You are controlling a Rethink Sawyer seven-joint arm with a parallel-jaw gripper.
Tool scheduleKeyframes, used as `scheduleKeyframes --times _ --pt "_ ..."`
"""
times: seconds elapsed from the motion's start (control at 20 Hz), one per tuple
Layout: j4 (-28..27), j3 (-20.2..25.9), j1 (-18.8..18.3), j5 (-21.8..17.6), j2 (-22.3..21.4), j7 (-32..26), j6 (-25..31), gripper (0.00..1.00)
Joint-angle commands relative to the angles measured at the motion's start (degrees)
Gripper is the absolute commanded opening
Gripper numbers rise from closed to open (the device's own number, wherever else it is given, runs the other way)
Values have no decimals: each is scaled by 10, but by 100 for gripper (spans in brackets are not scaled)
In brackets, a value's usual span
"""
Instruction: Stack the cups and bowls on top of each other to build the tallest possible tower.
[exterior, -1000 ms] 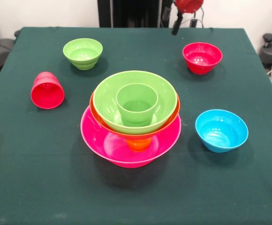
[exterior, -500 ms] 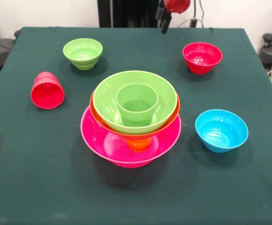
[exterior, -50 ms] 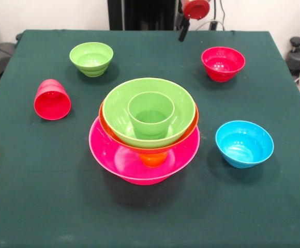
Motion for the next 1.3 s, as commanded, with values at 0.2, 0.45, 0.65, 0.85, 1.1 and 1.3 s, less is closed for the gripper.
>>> scheduleKeyframes --times 0.2,0.45,0.65,0.85,1.1,1.3 --pt "3 81 35 66 67 164 -31 100" --pt "15 101 38 79 66 162 -48 100" --pt "25 108 44 90 61 165 -59 100" --pt "20 110 52 99 63 165 -57 100" --pt "-5 95 77 107 85 178 -42 100" --pt "-22 86 102 120 93 196 -17 100"
